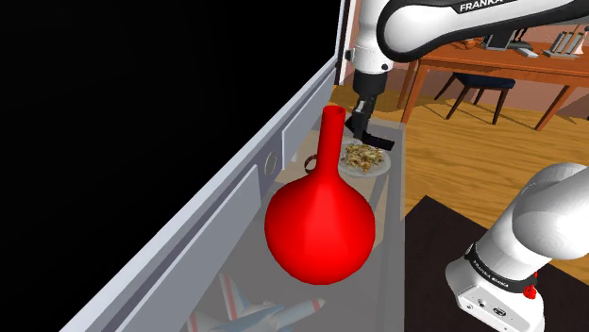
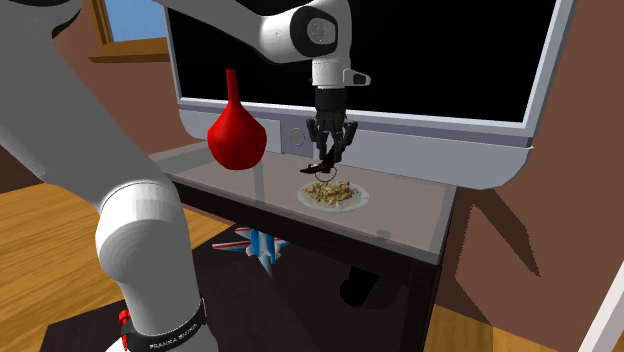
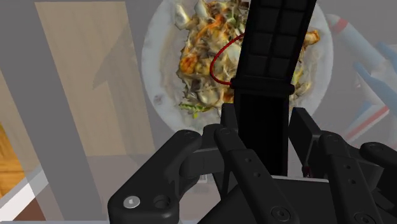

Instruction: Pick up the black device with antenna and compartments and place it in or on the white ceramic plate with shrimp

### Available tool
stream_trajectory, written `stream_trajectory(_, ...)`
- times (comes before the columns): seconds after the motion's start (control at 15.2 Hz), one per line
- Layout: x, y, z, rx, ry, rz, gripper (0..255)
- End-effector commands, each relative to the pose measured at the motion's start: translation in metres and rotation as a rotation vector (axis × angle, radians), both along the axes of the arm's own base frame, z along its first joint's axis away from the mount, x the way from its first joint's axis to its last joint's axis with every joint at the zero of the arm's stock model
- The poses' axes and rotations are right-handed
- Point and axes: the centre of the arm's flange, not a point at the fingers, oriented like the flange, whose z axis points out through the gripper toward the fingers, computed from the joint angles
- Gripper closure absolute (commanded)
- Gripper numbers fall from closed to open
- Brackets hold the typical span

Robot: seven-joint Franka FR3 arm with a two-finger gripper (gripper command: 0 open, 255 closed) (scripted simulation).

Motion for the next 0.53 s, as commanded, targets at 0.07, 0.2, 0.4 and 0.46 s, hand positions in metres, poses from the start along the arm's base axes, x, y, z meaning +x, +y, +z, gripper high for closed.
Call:
stream_trajectory(0.07, 0.006, -0.013, -0.011, -0.001, 0.0, 0.001, 255)
stream_trajectory(0.2, 0.006, -0.013, -0.021, -0.001, 0.0, 0.001, 255)
stream_trajectory(0.4, 0.006, -0.013, -0.037, -0.001, 0.0, 0.001, 255)
stream_trajectory(0.46, 0.006, -0.013, -0.043, -0.001, 0.0, 0.001, 255)
